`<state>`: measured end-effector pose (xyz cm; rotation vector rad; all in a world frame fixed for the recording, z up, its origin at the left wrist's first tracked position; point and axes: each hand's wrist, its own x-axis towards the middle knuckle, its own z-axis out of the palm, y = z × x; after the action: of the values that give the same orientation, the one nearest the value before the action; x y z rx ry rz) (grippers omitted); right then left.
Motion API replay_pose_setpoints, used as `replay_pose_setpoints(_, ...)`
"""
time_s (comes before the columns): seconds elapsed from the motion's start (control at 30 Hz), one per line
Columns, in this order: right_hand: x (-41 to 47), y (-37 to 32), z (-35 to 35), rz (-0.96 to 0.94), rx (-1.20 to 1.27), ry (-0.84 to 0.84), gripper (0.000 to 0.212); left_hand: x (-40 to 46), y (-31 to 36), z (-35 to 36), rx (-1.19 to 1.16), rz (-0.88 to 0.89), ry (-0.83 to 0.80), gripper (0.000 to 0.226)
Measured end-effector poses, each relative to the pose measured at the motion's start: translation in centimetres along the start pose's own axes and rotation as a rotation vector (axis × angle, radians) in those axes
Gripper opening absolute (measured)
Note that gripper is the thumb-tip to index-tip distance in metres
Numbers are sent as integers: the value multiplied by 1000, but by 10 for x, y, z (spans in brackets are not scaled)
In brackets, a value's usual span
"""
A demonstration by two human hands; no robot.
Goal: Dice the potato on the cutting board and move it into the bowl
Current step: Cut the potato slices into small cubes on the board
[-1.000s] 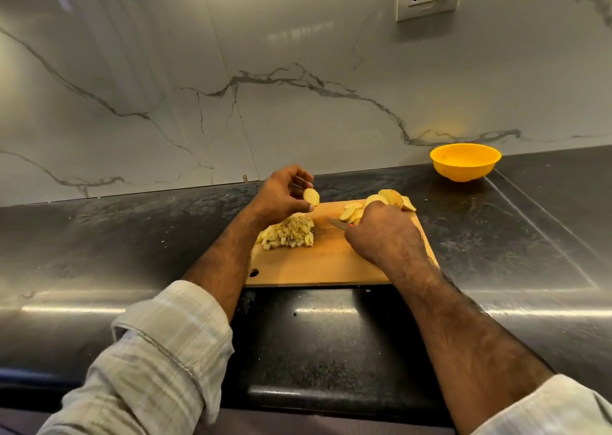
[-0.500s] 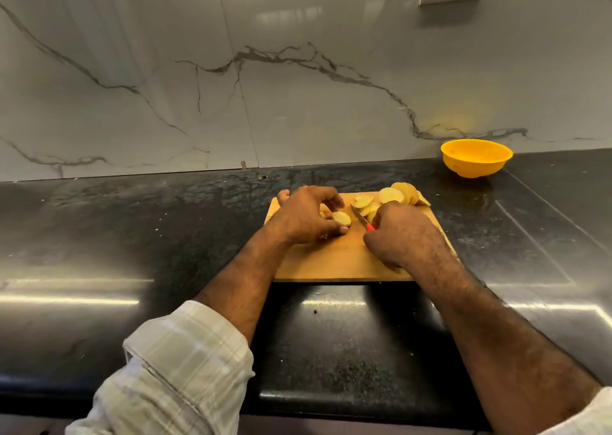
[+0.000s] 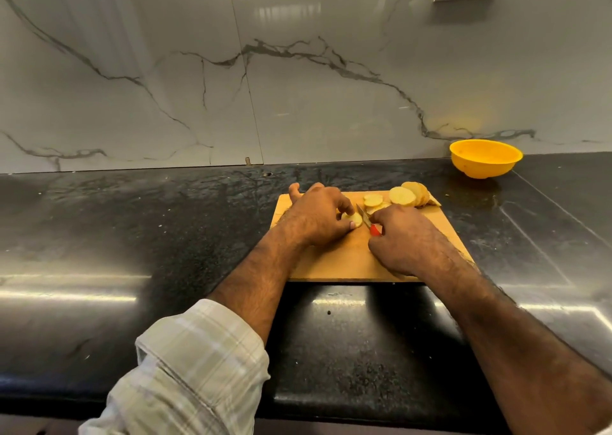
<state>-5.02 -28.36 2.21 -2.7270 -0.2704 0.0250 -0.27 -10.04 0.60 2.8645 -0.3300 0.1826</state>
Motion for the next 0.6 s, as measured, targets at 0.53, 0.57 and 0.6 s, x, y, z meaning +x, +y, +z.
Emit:
replay_pose_setpoints(0.53, -3, -12, 5, -6, -88, -46, 42, 4, 5, 2, 13, 18, -33, 20)
replay_pose_setpoints(0.57, -3, -12, 5, -11, -84, -48, 43, 4, 5, 2, 11, 16, -32, 19)
replay_pose_setpoints(0.6, -3, -12, 5, -12, -73, -52, 45, 4, 5, 2, 12, 16, -31, 19)
